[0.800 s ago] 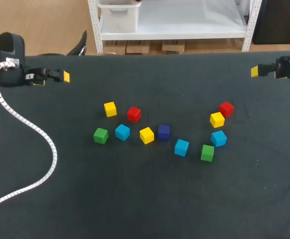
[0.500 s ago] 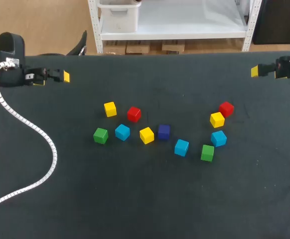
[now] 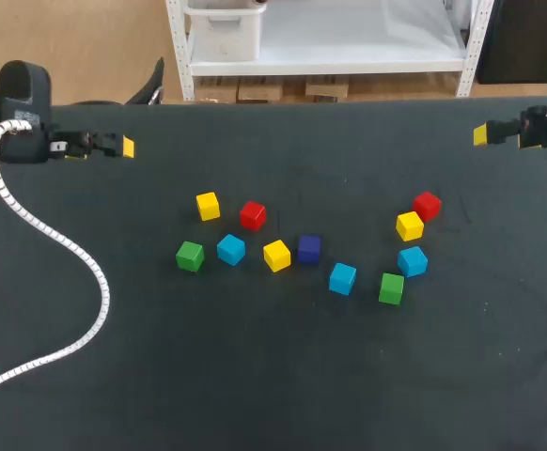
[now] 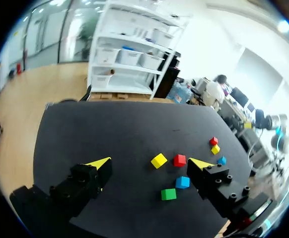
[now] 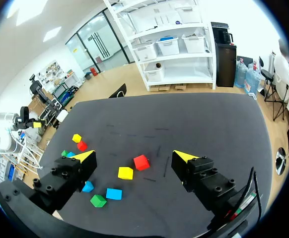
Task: Place the blue cubes, place green cubes on the blue cubes, place the yellow cubes on the green cubes, then place the red cubes on the yellow cubes, and place purple cube on the red cubes.
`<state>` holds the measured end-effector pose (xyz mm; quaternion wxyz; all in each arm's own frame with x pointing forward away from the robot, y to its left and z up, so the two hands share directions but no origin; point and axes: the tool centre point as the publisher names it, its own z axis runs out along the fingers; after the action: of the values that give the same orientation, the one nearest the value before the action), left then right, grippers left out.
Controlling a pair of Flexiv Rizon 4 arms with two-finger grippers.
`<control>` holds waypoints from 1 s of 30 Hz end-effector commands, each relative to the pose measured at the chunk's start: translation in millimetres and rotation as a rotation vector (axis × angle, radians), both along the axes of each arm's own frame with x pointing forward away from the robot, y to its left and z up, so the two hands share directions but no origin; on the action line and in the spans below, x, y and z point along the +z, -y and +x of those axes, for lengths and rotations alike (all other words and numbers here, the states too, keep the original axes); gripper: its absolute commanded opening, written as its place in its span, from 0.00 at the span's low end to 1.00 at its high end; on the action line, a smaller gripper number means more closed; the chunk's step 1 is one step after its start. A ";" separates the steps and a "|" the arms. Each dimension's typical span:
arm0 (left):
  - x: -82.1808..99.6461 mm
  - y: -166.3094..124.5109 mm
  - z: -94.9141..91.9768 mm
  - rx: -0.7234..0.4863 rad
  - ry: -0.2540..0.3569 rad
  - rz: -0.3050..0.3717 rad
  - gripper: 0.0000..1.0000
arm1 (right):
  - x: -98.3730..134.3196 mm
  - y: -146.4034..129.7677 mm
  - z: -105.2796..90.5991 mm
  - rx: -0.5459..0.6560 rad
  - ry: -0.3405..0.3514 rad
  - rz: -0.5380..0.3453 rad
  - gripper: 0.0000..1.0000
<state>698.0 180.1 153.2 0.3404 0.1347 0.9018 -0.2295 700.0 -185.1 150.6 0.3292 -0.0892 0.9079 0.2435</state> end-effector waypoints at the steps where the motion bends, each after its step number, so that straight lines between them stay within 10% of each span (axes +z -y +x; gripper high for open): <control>1: 4.9 -0.1 1.6 -0.255 0.115 0.193 1.00 | 0.3 -0.5 -0.7 -0.003 0.000 -0.003 1.00; 12: 13.5 -4.7 -12.5 -1.008 0.382 0.507 1.00 | 0.3 -0.5 -0.7 -0.003 0.000 -0.003 1.00; 30: 8.8 -1.6 -10.0 -1.070 0.383 0.485 1.00 | 0.3 -0.5 -0.7 -0.003 0.000 -0.003 1.00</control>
<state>679.5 183.2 163.7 0.3216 0.5909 0.7299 -0.1207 700.0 -185.2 150.5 0.3292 -0.0892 0.9079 0.2435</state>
